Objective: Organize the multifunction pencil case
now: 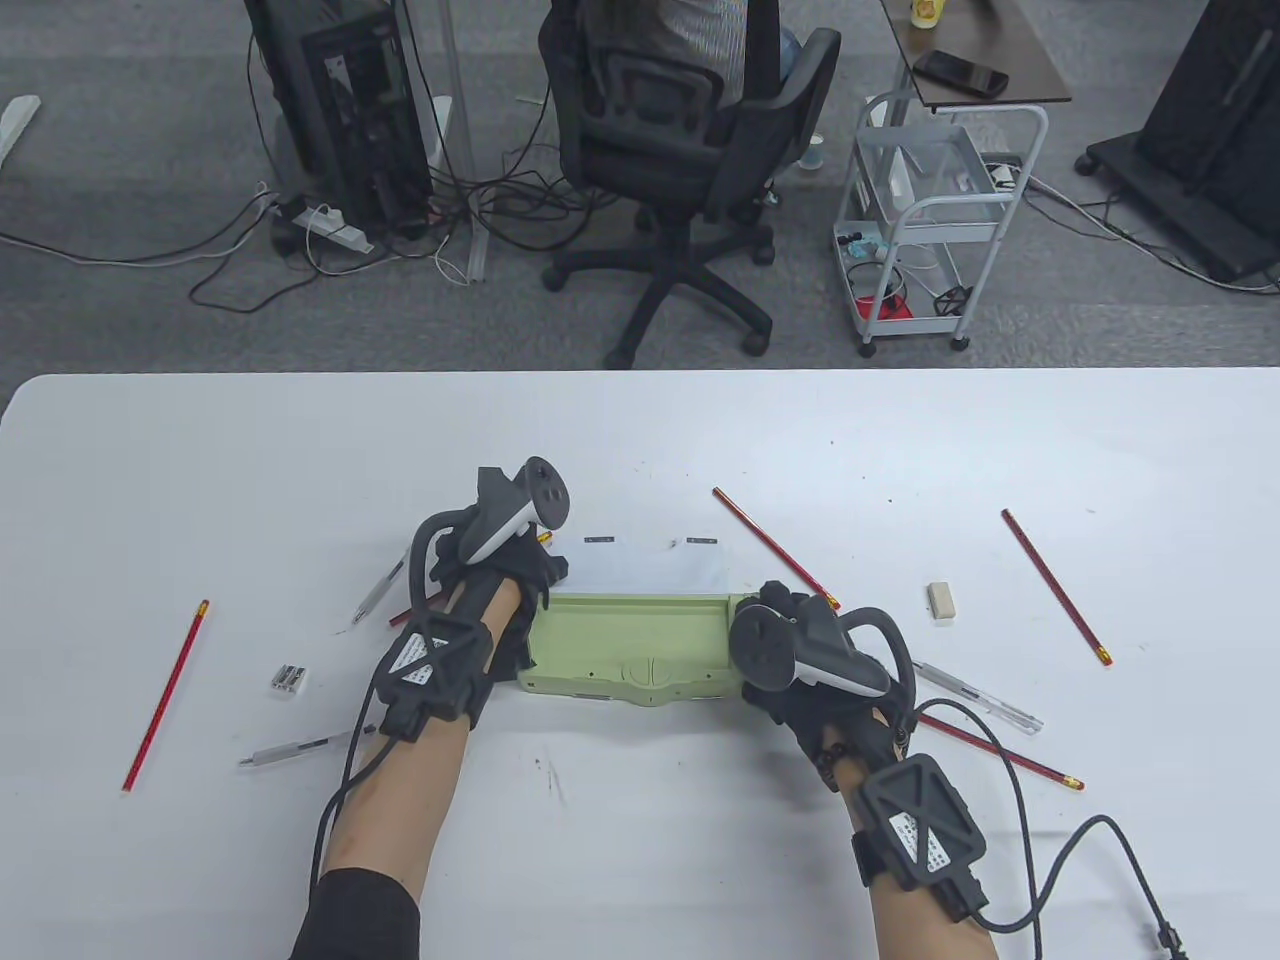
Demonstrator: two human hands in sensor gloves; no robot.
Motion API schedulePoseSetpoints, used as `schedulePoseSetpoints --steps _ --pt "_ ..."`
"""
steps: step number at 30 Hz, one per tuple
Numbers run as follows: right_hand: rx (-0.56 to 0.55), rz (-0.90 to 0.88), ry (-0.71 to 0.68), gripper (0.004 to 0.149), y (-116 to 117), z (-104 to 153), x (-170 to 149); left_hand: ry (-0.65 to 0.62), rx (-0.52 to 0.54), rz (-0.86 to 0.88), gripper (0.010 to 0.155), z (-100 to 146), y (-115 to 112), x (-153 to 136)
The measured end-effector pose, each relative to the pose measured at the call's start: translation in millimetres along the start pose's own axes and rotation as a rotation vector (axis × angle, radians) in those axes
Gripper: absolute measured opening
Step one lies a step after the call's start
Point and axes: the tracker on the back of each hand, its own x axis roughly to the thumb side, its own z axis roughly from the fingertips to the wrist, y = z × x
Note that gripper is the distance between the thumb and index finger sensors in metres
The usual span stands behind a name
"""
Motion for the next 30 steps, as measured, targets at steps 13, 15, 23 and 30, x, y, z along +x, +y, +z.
schedulePoseSetpoints --steps 13,15,23,30 --pt "0.004 0.000 0.001 0.081 0 0 0 -0.048 -0.015 0.037 0.088 6 3 -6" --pt "0.005 -0.001 0.001 0.081 -1 0 0 -0.056 -0.002 0.061 0.086 12 8 -12" --pt "0.002 -0.005 -0.002 0.081 -1 0 -1 -0.200 0.087 0.153 0.084 59 16 -42" --pt "0.004 -0.002 -0.001 0.081 -1 0 -1 -0.302 0.052 0.142 0.088 87 -28 -51"
